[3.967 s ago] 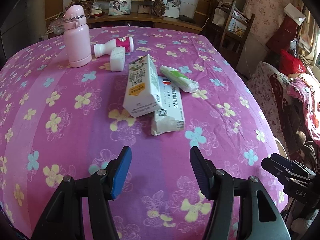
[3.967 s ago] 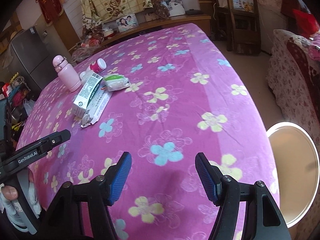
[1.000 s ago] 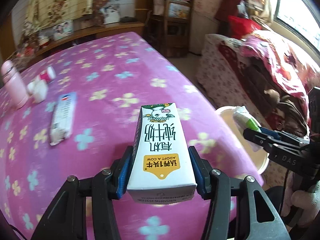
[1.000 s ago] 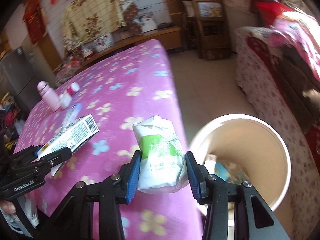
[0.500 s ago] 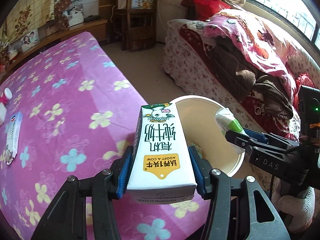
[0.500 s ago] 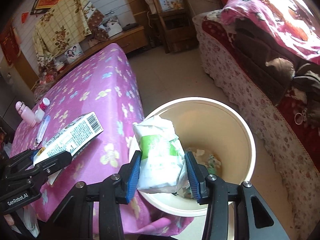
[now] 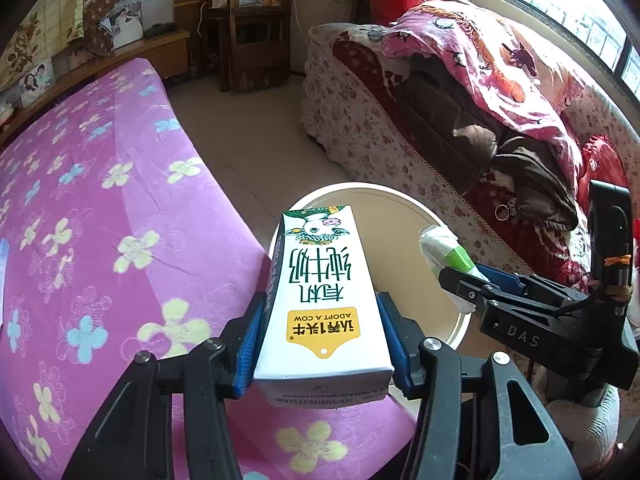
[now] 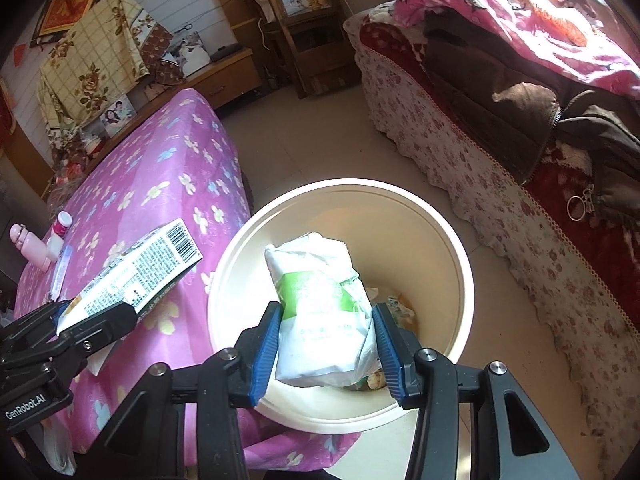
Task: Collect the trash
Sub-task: 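Carry the milk carton and tissue pack to the bin and open both tools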
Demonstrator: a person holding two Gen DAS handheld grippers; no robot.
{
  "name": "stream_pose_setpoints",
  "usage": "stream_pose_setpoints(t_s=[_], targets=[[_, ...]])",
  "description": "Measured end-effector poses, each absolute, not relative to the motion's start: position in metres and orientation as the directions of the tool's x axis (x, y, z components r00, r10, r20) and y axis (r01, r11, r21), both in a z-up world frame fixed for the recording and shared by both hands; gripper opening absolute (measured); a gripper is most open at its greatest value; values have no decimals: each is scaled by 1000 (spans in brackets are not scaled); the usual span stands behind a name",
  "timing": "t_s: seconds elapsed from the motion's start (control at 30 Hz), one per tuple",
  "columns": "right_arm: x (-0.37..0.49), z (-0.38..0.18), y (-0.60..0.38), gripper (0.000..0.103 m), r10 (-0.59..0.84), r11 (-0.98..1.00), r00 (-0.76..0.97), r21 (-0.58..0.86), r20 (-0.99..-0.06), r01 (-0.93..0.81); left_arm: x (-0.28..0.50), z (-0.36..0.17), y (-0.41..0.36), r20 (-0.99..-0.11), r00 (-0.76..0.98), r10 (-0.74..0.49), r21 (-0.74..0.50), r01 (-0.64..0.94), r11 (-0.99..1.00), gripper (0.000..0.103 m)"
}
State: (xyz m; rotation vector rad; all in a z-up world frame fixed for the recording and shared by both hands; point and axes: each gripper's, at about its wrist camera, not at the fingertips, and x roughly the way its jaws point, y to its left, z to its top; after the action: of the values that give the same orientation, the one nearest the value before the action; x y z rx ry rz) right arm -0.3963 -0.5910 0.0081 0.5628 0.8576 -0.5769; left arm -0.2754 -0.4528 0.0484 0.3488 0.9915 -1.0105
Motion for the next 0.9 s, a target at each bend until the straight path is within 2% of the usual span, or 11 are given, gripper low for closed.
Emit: stream_pose_setpoints(t_s=[0.17, 0.23, 0.3, 0.47, 0.9], targets=[[-397, 2, -600, 62, -223, 682, 515, 245, -828, 689, -278, 45, -461, -820, 119, -559, -221, 836, 503, 55], [-399, -1, -604, 64, -217, 668, 513, 256, -831, 698, -278, 44, -461, -818, 102, -565, -239, 834, 497, 60], [-401, -1, -607, 64, -214, 657, 515, 268, -830, 705, -278, 43, -461, -815, 91, -572, -254, 832, 493, 63], [-403, 0, -607, 64, -214, 656, 518, 271, -828, 705, -275, 44, -456, -814, 89, -574, -260, 827, 498, 63], [-384, 9, -584, 64, -201, 697, 533, 262, -822, 667, -260, 52, -426, -811, 186, -555, -194, 809, 555, 63]])
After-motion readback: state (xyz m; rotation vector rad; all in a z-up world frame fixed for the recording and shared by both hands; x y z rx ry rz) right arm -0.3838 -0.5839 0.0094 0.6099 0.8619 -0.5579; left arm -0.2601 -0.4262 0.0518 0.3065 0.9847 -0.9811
